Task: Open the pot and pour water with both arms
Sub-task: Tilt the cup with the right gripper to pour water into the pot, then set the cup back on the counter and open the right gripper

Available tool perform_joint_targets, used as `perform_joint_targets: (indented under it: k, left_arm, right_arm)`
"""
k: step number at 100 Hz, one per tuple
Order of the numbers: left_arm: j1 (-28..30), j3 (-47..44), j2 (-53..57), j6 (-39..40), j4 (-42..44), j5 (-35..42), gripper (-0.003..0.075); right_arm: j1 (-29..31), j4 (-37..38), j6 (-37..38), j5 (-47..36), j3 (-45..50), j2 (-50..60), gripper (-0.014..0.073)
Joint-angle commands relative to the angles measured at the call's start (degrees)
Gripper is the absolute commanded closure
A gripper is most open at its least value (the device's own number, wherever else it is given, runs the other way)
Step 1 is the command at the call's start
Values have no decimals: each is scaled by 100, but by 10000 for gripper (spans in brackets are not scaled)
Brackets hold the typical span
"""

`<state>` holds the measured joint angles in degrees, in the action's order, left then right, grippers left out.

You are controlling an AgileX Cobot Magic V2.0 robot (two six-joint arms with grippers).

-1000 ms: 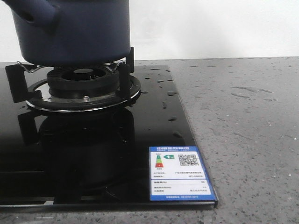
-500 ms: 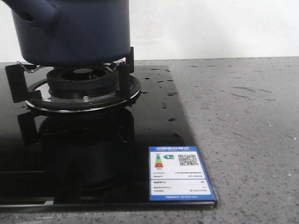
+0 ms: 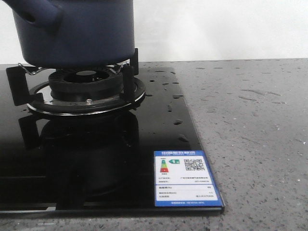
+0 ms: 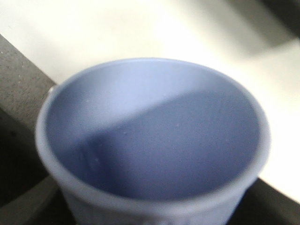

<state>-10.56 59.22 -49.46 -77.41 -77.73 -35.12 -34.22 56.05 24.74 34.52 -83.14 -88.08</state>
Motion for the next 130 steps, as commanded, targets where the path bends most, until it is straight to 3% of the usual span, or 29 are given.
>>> perform_joint_targets:
  k: [1, 27, 39, 59, 84, 93, 108, 130]
  left_arm:
    - [15, 83, 62, 61, -365, 165, 533]
    - [15, 0, 62, 61, -375, 154, 533]
    - [15, 0, 62, 61, -375, 154, 533]
    - [15, 0, 51, 61, -386, 154, 533]
    - [15, 0, -8, 61, -397, 131, 533]
    - [15, 0, -8, 61, -397, 105, 533]
    - [15, 0, -8, 61, -397, 105, 533]
    - [15, 0, -36, 61, -397, 105, 533]
  right_arm:
    - [323, -433, 247, -554, 248, 589, 391]
    - [1881, -447, 1647, -4541, 2860, 1485, 391]
    - [2558, -466, 1867, -5511, 3796, 1472, 391]
    - [2945, -466, 1867, -5492, 4511, 1277, 391]
    - [2956, -466, 1867, -5749, 4616, 1264, 380]
    - [2956, -466, 1867, -5983, 4616, 1264, 273]
    - [2956, -466, 1867, -6094, 4616, 1277, -68]
    - [2956, -456, 1867, -6094, 4616, 1753, -41]
